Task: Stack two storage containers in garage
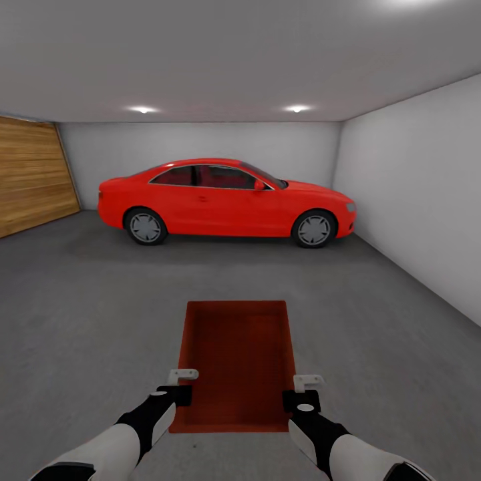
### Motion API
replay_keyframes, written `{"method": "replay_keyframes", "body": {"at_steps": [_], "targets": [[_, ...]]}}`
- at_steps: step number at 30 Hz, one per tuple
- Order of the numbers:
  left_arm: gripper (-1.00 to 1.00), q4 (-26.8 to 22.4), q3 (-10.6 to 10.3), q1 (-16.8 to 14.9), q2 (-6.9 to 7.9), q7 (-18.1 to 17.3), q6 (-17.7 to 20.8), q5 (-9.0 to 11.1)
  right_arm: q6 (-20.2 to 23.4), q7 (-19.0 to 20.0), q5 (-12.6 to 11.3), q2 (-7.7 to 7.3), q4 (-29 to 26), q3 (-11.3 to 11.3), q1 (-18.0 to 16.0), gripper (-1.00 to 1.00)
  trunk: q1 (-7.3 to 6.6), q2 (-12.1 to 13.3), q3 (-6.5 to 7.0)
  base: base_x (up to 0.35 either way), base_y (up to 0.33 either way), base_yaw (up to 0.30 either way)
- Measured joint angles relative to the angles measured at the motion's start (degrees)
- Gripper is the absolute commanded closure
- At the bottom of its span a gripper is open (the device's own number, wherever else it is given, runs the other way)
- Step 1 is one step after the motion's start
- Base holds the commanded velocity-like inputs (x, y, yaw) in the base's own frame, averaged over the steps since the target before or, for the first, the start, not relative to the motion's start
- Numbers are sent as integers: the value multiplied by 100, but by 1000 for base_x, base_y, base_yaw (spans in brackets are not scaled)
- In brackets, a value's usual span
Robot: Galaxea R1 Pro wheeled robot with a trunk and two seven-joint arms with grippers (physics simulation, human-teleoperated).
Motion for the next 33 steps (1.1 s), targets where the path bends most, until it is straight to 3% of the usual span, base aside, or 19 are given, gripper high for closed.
{"method": "replay_keyframes", "body": {"at_steps": [33], "targets": [[100,-1,2,-1,-1,0,0,-5,-6,0,-17,-1,2,13,-1,100,0,0,0,322,0,0]]}}
